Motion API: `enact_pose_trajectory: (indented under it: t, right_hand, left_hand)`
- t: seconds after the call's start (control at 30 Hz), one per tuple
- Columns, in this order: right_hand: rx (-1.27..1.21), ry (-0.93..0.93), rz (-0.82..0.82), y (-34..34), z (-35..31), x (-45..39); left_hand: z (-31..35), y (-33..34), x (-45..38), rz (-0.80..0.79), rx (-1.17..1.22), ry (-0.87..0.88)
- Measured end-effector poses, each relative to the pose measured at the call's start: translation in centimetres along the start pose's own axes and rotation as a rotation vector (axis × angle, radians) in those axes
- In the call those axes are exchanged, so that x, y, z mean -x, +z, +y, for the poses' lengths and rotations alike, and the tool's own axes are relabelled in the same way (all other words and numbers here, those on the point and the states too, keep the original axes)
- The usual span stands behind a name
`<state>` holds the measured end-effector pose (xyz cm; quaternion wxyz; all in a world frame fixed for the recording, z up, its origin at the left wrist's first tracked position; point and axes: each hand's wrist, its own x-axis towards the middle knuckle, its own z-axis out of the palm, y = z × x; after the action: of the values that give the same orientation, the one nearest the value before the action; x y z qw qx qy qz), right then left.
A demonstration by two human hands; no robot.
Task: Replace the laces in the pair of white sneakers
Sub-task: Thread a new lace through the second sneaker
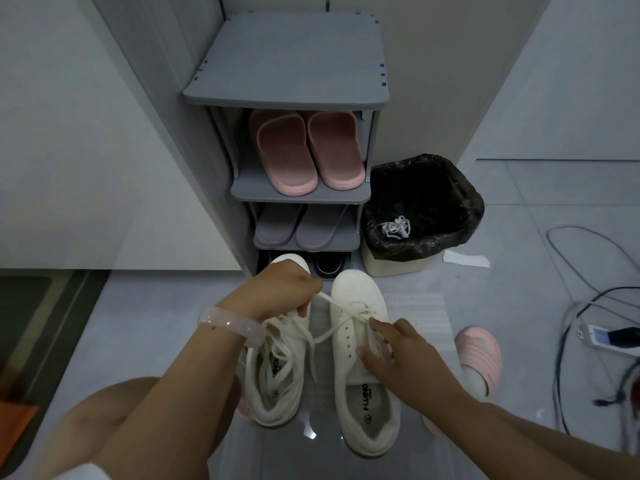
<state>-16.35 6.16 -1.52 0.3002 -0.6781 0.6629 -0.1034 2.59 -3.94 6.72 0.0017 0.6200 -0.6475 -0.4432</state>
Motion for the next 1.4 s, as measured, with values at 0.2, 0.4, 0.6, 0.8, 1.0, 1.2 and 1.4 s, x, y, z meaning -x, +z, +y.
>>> enact_pose_trajectory:
  t: [0.2, 0.4, 0.6, 0.8, 1.0, 1.2, 1.4]
  right_hand:
    - [0.022, -0.032, -0.057, -0.6, -0.1, 0.0]
    - [-0.004, 0.001, -0.029, -0.3, -0.6, 0.2]
    - [0.045, 0.068, -0.027, 0.2, -1.2, 0.2]
    - [0.007, 0.089, -0.04, -0.1, -1.3, 0.1]
    - [-0.033, 0.129, -0.053, -0.5, -1.5, 0.3]
    - [-0.066, 0.162, -0.07, -0.6, -1.3, 0.2]
    - [-0.015, 0.11, -0.003, -0.7, -1.8, 0.1]
  left_hand:
    - [-0.2, 0.0, 0.2, 0.032, -0.074, 0.008]
    - [-0.4, -0.1, 0.5, 0.079, -0.054, 0.029]
    - [0.1, -1.0, 0.8, 0.288, 0.153, 0.046]
    - [0.2, -1.5, 1.2, 0.338, 0.262, 0.055]
    - [-0.6, -2.4, 1.7, 0.126, -0.026, 0.063]
    - [0.3, -2.9, 1.9, 0.36, 0.112, 0.251]
    - [4.5, 0.6, 3.1, -0.009, 0.266, 0.729]
